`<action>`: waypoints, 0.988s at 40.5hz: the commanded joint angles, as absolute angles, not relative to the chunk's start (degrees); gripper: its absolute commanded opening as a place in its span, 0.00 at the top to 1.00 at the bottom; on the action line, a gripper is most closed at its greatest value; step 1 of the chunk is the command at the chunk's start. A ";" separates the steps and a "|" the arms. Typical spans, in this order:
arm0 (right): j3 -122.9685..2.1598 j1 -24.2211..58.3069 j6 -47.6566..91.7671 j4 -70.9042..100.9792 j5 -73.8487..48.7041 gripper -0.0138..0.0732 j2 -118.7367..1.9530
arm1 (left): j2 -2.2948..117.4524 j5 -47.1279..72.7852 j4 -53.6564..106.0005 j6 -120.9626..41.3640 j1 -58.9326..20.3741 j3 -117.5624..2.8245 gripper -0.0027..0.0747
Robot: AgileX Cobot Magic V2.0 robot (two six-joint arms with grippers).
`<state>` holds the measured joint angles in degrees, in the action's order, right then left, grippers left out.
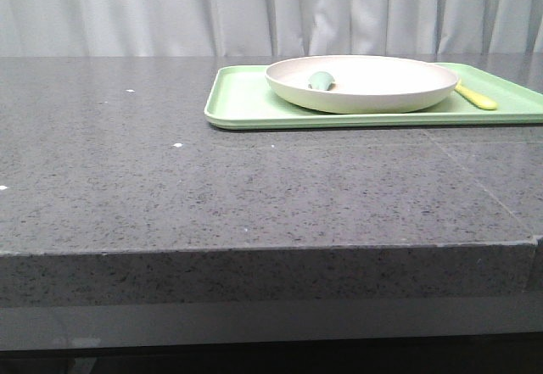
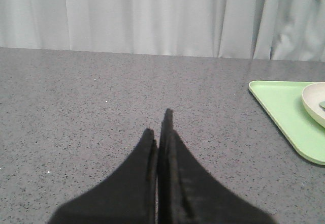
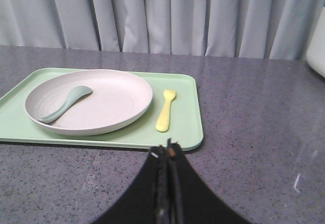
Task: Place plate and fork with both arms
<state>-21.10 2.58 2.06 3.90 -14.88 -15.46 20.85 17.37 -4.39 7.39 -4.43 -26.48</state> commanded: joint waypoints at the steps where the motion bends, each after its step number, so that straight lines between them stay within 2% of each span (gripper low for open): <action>1: -22.41 2.57 2.61 4.11 -9.67 0.98 -15.97 | 21.20 12.56 -4.11 7.32 -4.31 -28.00 0.99; 30: -22.41 2.57 2.61 4.11 -9.67 0.98 -15.97 | 21.20 12.56 -3.23 7.21 -4.31 -28.00 0.99; 36: -22.41 2.57 2.61 4.11 -9.67 0.98 -15.97 | 21.20 12.56 4.91 -3.28 -4.31 -27.89 0.99; 40: -22.41 2.57 2.61 4.11 -9.67 0.98 -15.97 | 20.98 12.09 4.82 -3.30 -4.31 -27.21 0.99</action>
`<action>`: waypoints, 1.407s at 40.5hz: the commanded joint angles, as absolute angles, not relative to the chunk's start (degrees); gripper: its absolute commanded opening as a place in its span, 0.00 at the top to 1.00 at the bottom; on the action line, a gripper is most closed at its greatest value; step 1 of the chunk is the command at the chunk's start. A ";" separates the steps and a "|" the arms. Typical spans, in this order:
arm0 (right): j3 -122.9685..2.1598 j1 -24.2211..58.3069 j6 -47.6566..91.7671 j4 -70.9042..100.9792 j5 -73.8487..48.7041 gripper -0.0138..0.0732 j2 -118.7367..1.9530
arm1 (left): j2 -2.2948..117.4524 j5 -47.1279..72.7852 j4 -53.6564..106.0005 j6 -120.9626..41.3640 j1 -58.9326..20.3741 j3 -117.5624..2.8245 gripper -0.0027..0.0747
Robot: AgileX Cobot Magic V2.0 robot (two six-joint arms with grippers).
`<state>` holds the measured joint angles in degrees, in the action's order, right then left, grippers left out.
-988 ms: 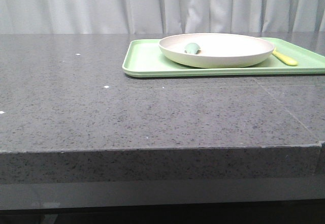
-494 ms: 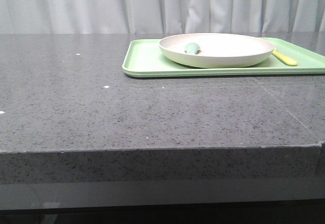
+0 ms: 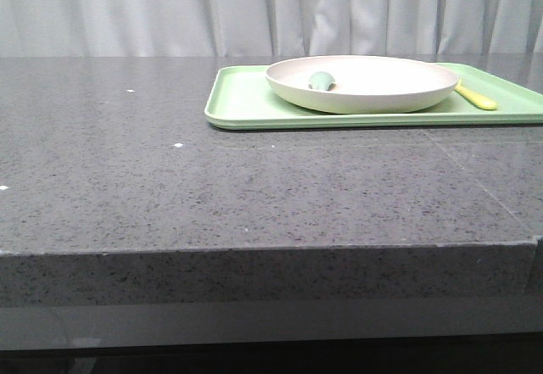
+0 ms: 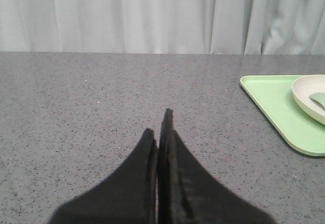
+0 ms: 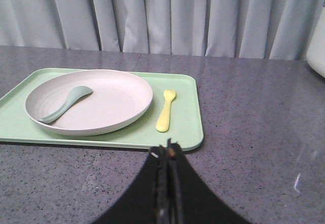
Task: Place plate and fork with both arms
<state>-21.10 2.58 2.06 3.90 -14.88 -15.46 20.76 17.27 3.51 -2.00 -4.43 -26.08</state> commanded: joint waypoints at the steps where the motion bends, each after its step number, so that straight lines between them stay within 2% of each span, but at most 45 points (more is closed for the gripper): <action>1: -22.41 2.57 2.61 4.11 -9.67 0.98 -15.97 | 20.64 11.98 4.70 -3.30 -4.31 -26.73 0.99; 24: -22.41 2.57 2.61 4.11 -9.67 0.98 -15.97 | -1.71 11.01 4.55 0.39 3.44 -6.58 0.99; 36: -22.37 2.57 2.61 4.11 -9.73 0.98 -15.97 | -1.60 6.16 4.55 0.39 3.44 0.64 0.99; 57: -22.37 2.57 2.61 4.11 -9.73 0.98 -15.97 | -1.47 7.01 4.55 0.39 3.44 0.52 0.99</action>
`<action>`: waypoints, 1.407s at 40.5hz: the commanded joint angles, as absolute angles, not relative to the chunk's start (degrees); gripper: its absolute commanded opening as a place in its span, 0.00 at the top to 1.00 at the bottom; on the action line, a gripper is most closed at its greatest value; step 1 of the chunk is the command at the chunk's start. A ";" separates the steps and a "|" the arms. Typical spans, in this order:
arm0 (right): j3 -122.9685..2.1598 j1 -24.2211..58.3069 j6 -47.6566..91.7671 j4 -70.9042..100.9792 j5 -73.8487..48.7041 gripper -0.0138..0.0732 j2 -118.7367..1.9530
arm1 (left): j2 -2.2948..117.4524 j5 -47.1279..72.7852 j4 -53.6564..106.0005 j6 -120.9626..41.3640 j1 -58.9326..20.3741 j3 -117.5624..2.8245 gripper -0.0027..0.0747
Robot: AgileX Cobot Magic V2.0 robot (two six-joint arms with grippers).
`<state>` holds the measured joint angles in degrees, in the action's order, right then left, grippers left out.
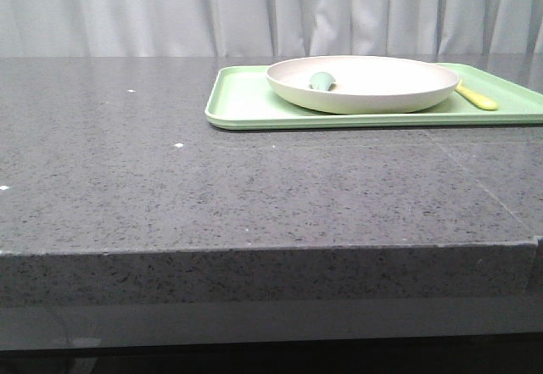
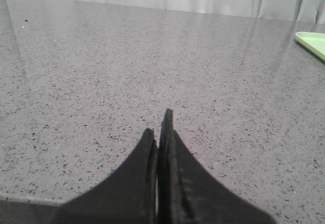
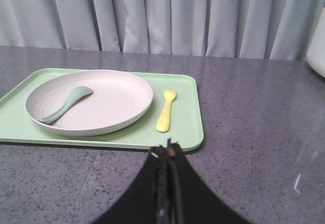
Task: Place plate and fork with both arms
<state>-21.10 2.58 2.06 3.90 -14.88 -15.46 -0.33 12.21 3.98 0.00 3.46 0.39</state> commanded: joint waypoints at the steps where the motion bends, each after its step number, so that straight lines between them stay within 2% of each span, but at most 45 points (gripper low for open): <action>1: -22.37 2.57 2.61 4.11 -9.73 0.98 -15.97 | -1.47 7.01 4.55 0.39 3.44 0.52 0.99; 32: -21.09 2.57 2.61 3.88 -9.17 0.98 -15.96 | -1.47 7.01 4.55 0.39 3.44 0.52 0.99; 43: -9.38 2.57 2.33 3.75 -2.65 0.98 -14.91 | -1.47 7.01 4.55 0.39 3.44 0.52 0.99; 53: 0.82 2.58 2.33 3.75 -2.50 0.98 -8.82 | -1.47 7.01 4.55 0.39 3.44 0.52 0.99; 57: 1.32 2.58 2.33 3.75 -5.64 0.98 -6.61 | -1.47 7.01 4.55 0.39 3.44 0.52 0.99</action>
<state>1.46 2.58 2.06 3.90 -8.66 -7.61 -0.33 12.21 3.98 0.00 3.46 0.39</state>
